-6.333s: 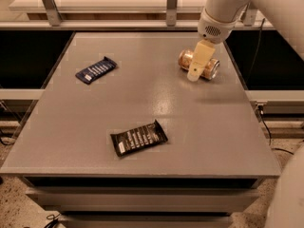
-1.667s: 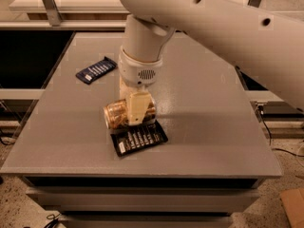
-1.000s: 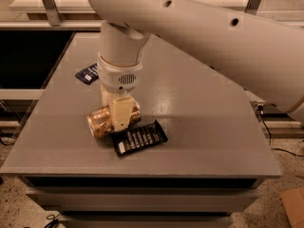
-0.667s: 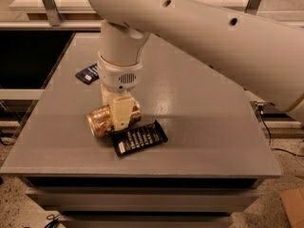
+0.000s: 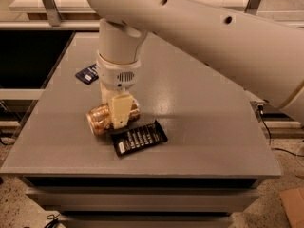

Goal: Move orange can near rxbar chocolate

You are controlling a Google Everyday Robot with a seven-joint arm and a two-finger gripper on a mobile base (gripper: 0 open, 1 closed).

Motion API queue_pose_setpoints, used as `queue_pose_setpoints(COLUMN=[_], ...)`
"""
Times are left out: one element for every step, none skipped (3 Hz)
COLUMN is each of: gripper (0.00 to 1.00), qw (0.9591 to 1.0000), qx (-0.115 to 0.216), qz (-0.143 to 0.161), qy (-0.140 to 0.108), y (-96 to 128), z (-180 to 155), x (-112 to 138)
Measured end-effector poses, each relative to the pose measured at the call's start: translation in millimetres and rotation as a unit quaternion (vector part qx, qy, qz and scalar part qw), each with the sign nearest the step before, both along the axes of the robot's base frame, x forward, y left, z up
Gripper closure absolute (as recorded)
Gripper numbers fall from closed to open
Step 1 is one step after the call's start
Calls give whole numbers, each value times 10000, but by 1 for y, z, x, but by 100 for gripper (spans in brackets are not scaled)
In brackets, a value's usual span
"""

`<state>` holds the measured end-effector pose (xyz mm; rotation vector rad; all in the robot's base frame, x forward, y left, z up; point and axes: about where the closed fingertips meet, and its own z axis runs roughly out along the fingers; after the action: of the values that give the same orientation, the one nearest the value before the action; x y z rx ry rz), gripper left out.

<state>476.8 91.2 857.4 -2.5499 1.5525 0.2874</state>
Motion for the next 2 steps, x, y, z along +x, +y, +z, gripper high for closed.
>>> queue_pose_setpoints(gripper=[38, 14], qw=[10000, 10000], qx=[-13, -10], qz=[8, 16], qy=[7, 34], y=[0, -1], z=[-2, -4], x=[1, 2])
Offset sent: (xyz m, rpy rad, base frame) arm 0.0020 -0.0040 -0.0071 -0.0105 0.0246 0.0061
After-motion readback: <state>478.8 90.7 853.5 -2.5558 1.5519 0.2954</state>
